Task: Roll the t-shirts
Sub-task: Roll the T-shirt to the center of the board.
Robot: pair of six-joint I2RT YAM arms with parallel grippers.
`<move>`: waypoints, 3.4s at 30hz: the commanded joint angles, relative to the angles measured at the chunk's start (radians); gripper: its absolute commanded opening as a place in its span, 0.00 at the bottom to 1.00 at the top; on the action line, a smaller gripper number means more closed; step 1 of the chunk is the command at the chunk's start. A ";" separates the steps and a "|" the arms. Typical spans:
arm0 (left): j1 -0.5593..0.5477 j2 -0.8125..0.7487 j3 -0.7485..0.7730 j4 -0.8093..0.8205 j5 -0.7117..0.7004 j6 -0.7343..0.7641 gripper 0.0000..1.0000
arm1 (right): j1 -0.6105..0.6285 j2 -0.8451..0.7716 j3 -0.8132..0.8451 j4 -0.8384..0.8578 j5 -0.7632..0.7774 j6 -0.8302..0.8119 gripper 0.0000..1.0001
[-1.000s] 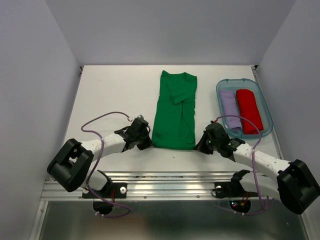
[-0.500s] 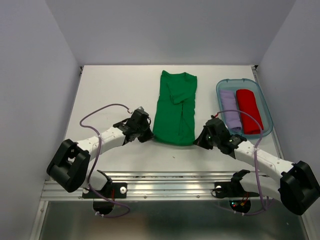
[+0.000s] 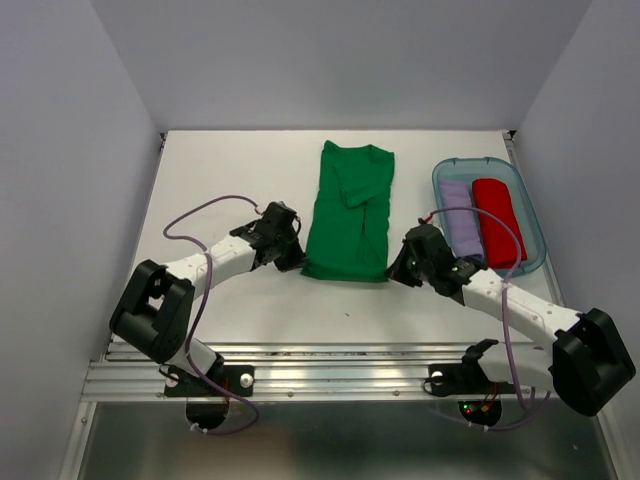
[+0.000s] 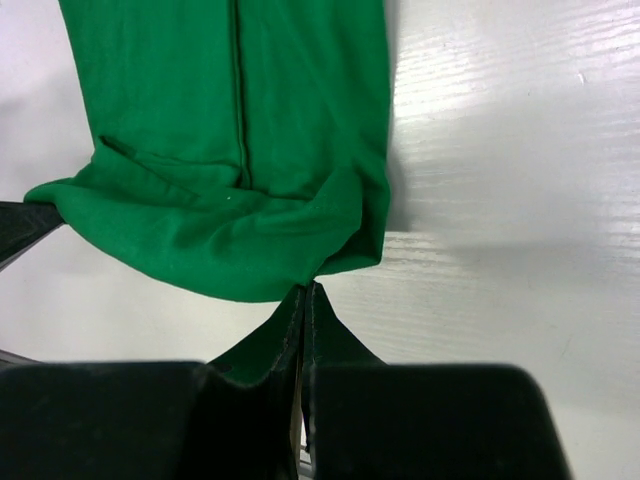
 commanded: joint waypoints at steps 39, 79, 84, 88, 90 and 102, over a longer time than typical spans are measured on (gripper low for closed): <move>0.101 0.312 0.350 -0.101 -0.013 0.212 0.20 | -0.131 0.407 0.256 0.094 0.019 -0.180 0.06; 0.028 0.383 0.394 -0.041 -0.062 0.304 0.00 | -0.111 0.557 0.362 0.017 -0.045 -0.285 0.01; 0.062 0.312 0.368 -0.056 -0.088 0.316 0.00 | -0.111 0.449 0.354 -0.021 -0.022 -0.309 0.01; 0.063 0.277 0.357 -0.048 -0.079 0.310 0.00 | -0.111 0.419 0.359 -0.034 -0.022 -0.314 0.01; 0.063 0.284 0.351 -0.035 -0.055 0.305 0.00 | -0.111 0.433 0.362 -0.032 -0.033 -0.312 0.01; 0.062 0.354 0.288 0.007 -0.044 0.291 0.00 | -0.111 0.539 0.293 0.065 -0.118 -0.296 0.01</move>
